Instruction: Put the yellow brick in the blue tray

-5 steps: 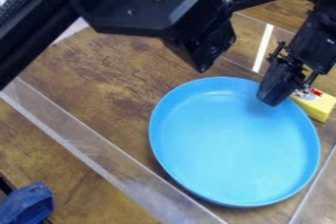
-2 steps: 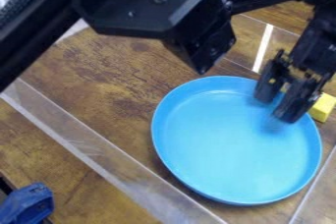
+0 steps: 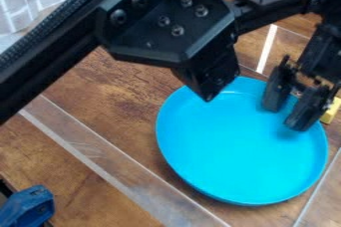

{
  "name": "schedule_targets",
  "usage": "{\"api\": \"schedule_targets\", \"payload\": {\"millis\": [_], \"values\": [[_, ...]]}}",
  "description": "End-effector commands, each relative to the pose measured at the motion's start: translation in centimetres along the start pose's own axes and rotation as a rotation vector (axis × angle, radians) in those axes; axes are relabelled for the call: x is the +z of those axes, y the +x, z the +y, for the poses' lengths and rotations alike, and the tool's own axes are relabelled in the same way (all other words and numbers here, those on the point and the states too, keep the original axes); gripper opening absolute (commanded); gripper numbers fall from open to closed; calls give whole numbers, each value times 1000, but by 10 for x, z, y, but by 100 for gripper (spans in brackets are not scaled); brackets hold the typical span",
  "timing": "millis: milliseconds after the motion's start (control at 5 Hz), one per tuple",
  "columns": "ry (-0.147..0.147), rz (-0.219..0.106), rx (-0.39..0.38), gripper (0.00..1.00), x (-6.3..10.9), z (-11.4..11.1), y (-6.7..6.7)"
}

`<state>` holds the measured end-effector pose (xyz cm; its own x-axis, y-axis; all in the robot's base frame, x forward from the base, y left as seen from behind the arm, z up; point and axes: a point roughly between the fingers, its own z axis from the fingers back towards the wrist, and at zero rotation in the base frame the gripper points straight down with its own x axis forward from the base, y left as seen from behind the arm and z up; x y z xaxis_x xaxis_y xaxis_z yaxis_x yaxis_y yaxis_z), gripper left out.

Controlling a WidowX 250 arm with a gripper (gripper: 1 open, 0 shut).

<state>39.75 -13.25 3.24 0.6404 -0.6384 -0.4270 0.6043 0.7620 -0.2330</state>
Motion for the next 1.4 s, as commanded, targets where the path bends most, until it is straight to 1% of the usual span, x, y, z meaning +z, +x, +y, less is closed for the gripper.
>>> {"api": "schedule_targets", "payload": {"millis": [0, 200, 600, 1000, 1200], "values": [[36, -94, -9, 100, 28, -18, -5], [32, -96, -8, 100, 21, -26, 2], [48, -84, -79, 100, 19, -32, 2], [-16, -119, 42, 100, 21, -23, -20], [-7, -116, 14, 100, 21, -35, -17]]}}
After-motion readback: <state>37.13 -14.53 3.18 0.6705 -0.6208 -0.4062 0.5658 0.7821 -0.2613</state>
